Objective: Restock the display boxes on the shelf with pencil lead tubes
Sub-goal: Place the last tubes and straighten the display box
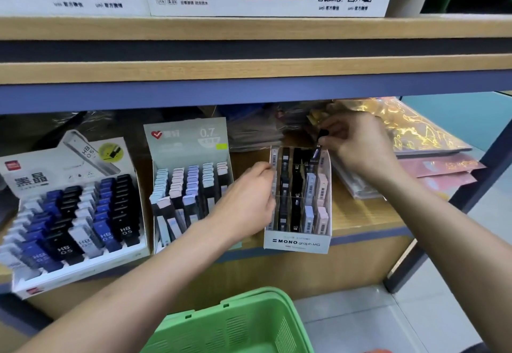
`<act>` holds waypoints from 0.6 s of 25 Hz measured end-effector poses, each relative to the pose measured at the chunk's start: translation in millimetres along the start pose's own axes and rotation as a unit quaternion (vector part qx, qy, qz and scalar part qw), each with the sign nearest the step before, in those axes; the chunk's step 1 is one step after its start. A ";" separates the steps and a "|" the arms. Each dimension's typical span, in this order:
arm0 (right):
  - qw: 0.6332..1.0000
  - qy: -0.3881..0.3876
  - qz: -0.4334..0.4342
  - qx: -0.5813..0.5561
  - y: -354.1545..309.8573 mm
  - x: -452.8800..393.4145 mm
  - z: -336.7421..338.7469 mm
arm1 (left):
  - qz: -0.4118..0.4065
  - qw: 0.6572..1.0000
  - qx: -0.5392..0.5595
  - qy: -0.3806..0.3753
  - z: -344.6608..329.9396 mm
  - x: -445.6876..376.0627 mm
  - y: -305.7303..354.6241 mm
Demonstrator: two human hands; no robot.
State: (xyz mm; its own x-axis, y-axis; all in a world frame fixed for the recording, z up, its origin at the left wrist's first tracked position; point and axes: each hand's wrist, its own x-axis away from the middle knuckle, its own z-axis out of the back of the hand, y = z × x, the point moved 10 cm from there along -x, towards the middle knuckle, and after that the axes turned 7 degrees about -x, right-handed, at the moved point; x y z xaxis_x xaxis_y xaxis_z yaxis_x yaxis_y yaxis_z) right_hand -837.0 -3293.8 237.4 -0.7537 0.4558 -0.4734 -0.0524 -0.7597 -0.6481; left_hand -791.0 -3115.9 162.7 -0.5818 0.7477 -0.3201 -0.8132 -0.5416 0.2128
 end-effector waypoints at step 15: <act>0.986 -0.072 0.051 0.140 7.3 11.6 -35.9 | 0.006 1.000 -0.005 -0.010 -0.6 -3.0 4.0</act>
State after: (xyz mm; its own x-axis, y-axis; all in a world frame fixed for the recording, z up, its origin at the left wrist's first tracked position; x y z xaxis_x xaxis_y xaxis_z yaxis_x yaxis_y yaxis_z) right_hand -822.5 -3277.4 205.8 -0.8485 0.3148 -0.4254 -0.1344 -0.9057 -0.4021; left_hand -792.5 -3120.5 164.0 -0.5925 0.7484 -0.2980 -0.8055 -0.5547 0.2084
